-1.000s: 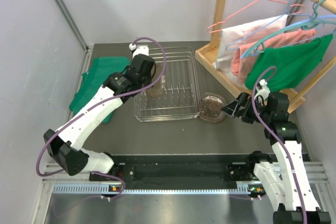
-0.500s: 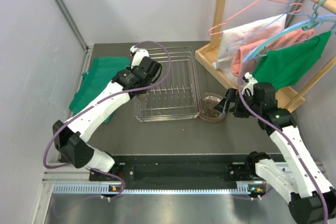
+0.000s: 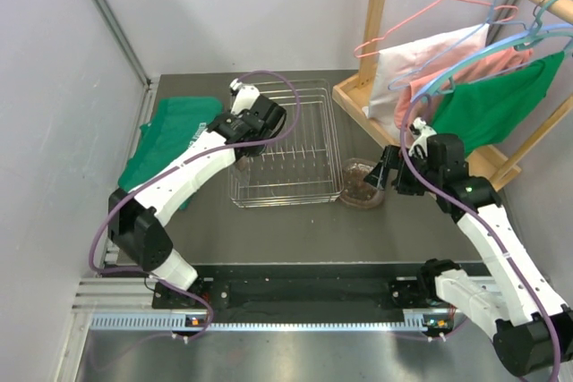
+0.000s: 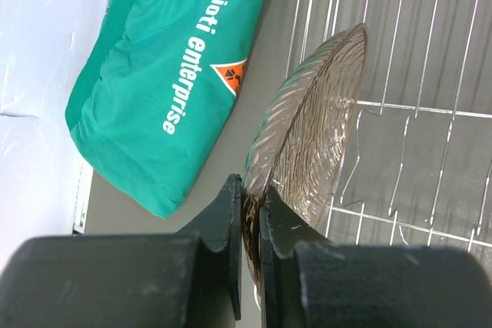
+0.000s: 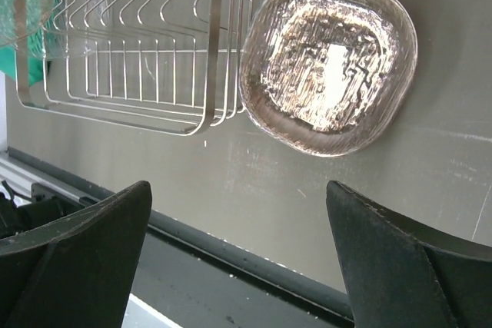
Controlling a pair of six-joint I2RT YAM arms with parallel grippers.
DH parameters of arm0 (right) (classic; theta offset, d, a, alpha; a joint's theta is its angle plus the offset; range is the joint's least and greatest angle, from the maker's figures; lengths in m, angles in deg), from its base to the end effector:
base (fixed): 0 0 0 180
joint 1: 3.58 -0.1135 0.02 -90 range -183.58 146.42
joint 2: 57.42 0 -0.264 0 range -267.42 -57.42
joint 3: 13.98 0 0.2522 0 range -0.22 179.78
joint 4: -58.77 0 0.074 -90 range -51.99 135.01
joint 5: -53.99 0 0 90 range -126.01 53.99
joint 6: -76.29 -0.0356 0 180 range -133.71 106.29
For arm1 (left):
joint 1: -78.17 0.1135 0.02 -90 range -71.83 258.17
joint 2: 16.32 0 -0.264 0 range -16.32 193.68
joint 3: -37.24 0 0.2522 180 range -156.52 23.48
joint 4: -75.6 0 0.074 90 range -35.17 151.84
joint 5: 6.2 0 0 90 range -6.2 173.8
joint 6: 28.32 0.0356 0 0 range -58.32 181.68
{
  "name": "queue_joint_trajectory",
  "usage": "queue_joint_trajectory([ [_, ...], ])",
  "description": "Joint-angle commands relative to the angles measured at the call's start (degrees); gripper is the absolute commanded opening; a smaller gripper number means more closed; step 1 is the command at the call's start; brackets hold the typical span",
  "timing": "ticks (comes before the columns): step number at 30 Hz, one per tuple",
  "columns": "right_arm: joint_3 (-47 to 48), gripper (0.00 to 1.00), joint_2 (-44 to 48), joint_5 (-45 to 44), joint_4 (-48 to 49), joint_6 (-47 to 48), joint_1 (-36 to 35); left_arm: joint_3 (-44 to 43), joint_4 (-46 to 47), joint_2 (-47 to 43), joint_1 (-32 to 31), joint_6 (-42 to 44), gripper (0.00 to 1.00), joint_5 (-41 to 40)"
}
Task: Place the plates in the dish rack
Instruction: Insert the plate into the dish rack.
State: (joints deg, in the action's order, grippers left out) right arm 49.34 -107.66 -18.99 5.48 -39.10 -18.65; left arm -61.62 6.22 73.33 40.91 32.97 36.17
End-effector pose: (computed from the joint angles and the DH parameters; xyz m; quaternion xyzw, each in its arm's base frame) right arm 0.1704 0.0567 0.3038 0.0186 0.8991 0.2699 0.3442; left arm 0.2675 -0.1704 0.3329 -0.0377 0.8893 0.1991 0.4099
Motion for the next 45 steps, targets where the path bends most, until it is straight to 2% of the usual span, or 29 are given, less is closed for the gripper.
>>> queue_joint_trajectory([
  [1, 3.6, 0.94, -0.7, -0.6, 2.3, 1.4, -1.0, -3.4, -2.8, 2.0, -0.6, -2.9, 0.00, -3.1],
  [9, 4.2, 0.94, -2.1, -0.8, 2.8, 1.9, -1.1, -6.1, -9.0, 7.7, -1.9, -9.5, 0.00, -4.0],
  [15, 3.2, 0.95, -3.3, -2.1, 2.9, 1.7, -1.0, -3.1, -5.2, 7.7, -1.9, -9.4, 0.00, 2.5],
  [16, 2.8, 0.95, -3.4, -2.5, 2.8, 1.8, -1.1, -2.4, -4.5, 7.3, -1.9, -8.9, 0.15, 4.4],
  [17, 2.6, 0.95, -3.8, -2.7, 2.8, 1.8, -1.0, -1.5, -3.8, 6.9, -1.9, -8.6, 0.21, 5.4],
  [19, 1.9, 0.95, -4.2, -3.1, 2.9, 2.0, -1.0, -0.8, -2.8, 5.8, -1.9, -8.6, 0.25, 6.5],
  [22, 0.8, 0.95, -5.0, -3.0, 3.1, 1.7, -1.1, -0.2, -2.7, 4.8, -1.9, -8.2, 0.44, 6.2],
  [25, -0.2, 0.96, -5.4, -3.7, 3.5, 1.0, -1.1, -0.5, -2.7, 4.0, -1.9, -7.5, 0.44, 6.4],
  [27, -0.3, 0.96, -6.0, -4.9, 3.3, 0.3, -1.0, -1.2, -2.5, 3.0, -1.9, -7.1, 0.60, 7.0],
  [29, -0.7, 0.96, -6.4, -6.1, 3.3, 0.2, -1.0, -2.1, -2.1, 2.3, -1.9, -6.2, 0.67, 7.8],
  [33, -1.0, 0.96, -8.6, -9.9, 2.0, -0.7, -1.1, -2.5, 0.5, -1.5, -1.9, -4.0, 0.91, 11.8],
  [36, -1.8, 0.96, -10.3, -14.7, 1.0, -1.9, -1.1, -0.7, 5.2, -5.0, -1.9, -1.4, 0.99, 16.0],
  [41, -2.8, 0.90, -13.3, -16.3, 2.2, -2.6, -1.0, 3.6, 10.5, -10.4, -1.8, -0.6, 0.99, 21.6],
  [45, -4.1, 0.73, -16.0, -15.2, 5.0, -2.5, -1.1, 3.9, 11.4, -11.1, -1.7, 0.0, 0.99, 24.0],
])
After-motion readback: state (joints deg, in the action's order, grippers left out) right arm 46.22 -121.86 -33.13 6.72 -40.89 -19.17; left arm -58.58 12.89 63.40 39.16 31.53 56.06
